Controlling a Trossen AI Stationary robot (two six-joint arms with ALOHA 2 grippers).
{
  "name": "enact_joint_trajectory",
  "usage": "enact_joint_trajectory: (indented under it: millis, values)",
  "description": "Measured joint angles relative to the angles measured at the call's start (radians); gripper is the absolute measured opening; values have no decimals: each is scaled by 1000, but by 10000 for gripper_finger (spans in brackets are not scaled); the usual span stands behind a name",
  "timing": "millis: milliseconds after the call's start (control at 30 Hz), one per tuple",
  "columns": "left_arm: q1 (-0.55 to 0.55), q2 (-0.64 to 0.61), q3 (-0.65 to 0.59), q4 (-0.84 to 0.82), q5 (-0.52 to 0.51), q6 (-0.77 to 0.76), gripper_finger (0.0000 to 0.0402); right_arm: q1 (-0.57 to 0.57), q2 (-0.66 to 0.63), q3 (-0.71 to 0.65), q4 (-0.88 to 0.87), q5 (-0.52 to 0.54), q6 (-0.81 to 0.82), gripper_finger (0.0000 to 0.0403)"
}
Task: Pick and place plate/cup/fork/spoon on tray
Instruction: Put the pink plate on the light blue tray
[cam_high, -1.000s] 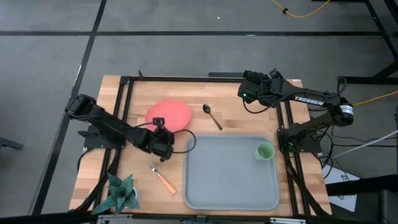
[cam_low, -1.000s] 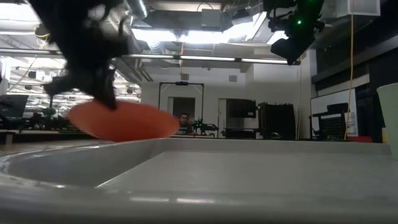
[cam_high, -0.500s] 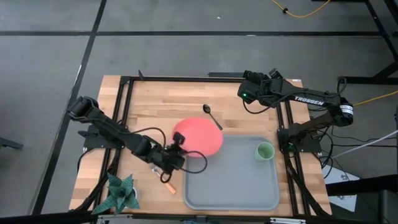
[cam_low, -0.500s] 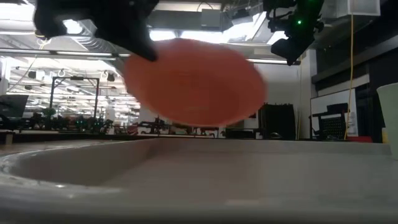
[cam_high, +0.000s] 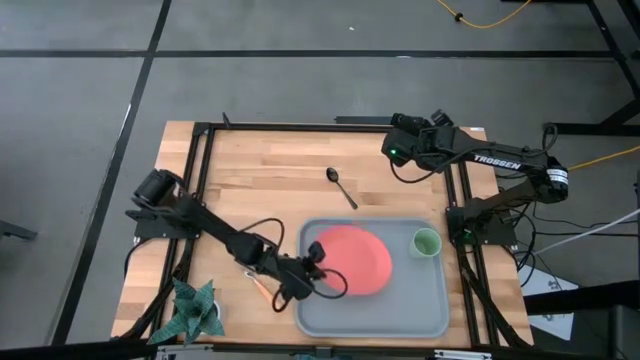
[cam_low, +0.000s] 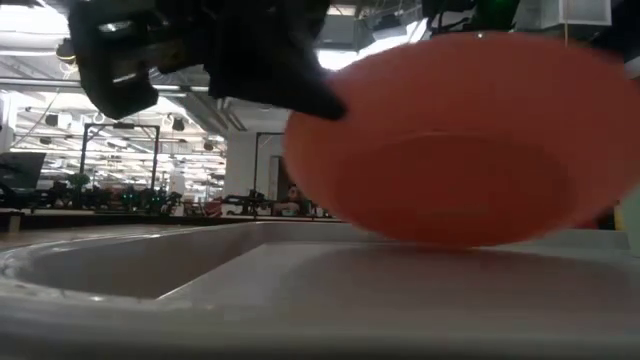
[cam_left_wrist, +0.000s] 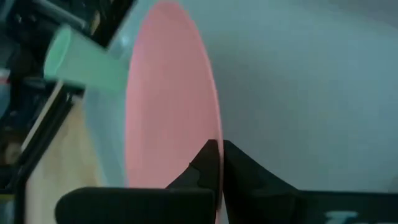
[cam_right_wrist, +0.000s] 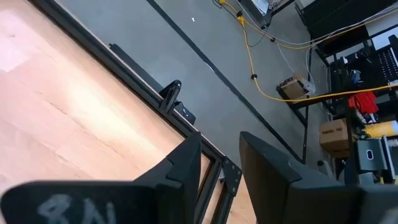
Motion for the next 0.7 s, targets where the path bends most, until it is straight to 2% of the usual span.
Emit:
enact_joint_trajectory:
  millis: [367, 500, 700]
  values:
    - [17, 138, 151, 11, 101, 49, 2, 0, 0, 0, 7, -38, -43, 115]
    - [36, 144, 156, 33, 151, 51, 16, 0, 0, 0, 7, -59, -42, 115]
    - [51, 144, 157, 72, 157, 47, 33, 0, 0, 0, 7, -77, -46, 115]
